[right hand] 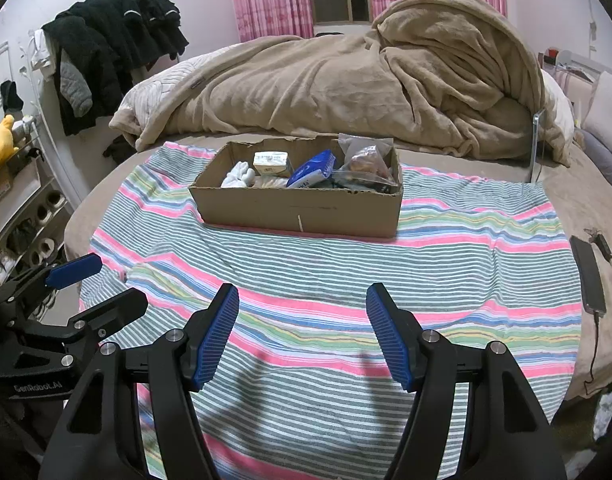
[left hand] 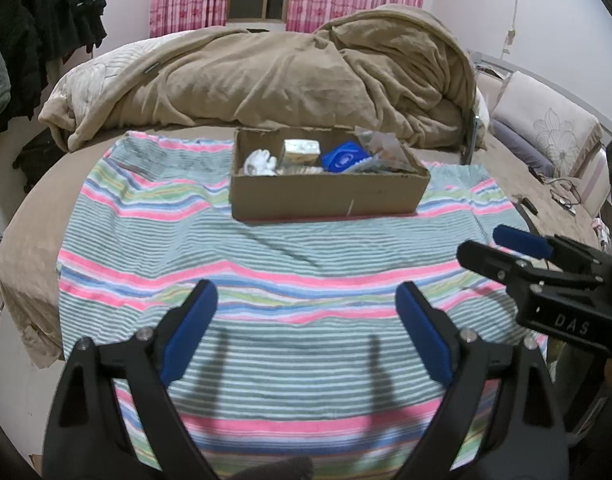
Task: Organize objects
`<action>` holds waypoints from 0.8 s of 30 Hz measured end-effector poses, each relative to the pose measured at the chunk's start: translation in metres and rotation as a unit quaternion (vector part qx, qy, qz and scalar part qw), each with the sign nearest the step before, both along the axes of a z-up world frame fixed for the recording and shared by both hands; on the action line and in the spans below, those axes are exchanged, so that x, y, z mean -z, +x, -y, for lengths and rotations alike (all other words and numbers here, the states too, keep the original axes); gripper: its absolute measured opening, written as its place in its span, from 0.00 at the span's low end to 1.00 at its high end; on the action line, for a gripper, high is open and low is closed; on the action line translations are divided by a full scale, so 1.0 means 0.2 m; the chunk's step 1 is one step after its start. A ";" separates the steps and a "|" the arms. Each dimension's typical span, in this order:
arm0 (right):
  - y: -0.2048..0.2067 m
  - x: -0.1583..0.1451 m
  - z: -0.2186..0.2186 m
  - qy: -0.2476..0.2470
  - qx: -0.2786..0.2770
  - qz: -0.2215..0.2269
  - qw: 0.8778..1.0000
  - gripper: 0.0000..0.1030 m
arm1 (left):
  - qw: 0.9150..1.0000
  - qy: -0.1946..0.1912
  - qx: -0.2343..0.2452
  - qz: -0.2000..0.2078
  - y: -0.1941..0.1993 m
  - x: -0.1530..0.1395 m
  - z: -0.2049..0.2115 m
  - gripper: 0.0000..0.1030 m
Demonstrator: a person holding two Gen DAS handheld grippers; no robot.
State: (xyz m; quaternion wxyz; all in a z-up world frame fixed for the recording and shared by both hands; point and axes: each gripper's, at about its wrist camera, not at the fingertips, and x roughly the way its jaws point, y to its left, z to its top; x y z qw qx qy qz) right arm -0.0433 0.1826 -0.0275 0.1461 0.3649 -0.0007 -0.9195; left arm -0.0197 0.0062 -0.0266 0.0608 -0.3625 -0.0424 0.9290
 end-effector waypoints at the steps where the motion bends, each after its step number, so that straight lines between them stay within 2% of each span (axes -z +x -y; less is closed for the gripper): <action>1: 0.00 0.00 0.00 0.000 0.000 0.000 1.000 0.67 | 1.000 0.000 0.000 -0.001 0.00 0.00 0.00 0.92; 24: -0.01 0.00 -0.02 -0.001 0.002 0.000 1.000 0.67 | 1.000 -0.002 -0.003 0.001 -0.01 -0.01 0.01 0.92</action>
